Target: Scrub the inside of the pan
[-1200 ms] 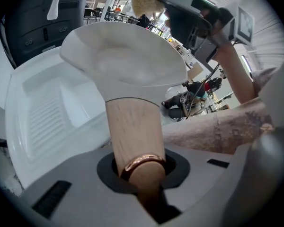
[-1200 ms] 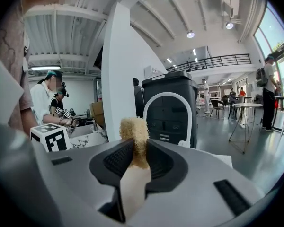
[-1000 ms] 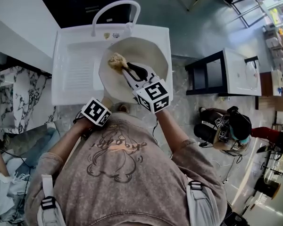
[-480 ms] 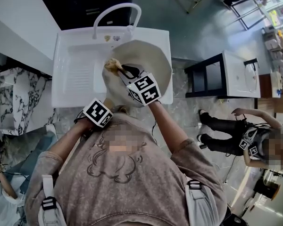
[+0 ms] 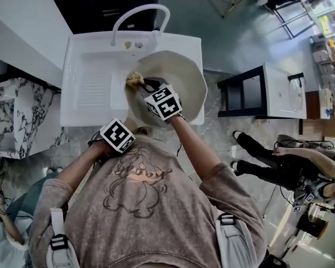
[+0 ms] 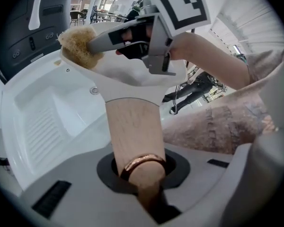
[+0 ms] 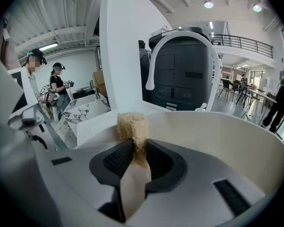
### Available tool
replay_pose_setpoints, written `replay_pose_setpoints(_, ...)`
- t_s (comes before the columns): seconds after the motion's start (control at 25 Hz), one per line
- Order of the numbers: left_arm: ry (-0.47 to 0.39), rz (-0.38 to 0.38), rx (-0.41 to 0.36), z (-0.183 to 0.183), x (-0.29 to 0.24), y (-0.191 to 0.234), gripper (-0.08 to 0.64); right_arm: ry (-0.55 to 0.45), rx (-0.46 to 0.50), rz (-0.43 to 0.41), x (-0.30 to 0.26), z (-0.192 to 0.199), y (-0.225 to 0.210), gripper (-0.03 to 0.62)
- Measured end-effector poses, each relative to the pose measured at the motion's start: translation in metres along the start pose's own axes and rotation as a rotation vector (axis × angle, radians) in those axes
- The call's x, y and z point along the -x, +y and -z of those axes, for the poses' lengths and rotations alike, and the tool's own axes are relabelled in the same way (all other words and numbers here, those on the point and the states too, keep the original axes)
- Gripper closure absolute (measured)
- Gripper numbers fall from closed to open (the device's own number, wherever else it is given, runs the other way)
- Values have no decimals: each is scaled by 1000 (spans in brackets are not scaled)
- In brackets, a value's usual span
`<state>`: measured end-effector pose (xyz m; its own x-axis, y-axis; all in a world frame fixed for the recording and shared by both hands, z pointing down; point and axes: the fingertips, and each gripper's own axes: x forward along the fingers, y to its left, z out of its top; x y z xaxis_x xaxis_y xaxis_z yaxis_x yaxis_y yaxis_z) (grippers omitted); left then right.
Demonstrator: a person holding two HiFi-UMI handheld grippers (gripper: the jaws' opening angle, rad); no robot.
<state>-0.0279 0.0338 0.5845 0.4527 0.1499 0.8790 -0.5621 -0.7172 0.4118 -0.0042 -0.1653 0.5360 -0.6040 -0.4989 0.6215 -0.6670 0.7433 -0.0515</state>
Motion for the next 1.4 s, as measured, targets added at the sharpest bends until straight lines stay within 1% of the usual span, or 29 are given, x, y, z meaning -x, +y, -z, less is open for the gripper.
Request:
replay_pose_setpoints(0.24,15,9,-4,1,-3,2,500,25,40,21,-8,6,-3,492)
replay_pose_setpoints(0.6,13,-1,-8,-2,-1,6,500,14,54,54,-13,-6,-15,492)
replay_pose_setpoints(0.88,27,9,-19,-2,0,5,500,6,9,133,-15,-12,-50,491)
replay_pose_setpoints(1.16,35,23,-30,-1,-3,3,500,24,28,201,-9,-7,-76,491)
replay_pose_setpoints(1.4,36,33,-32,-2,-2,2,499,41,12,268,1,-3,-98,492)
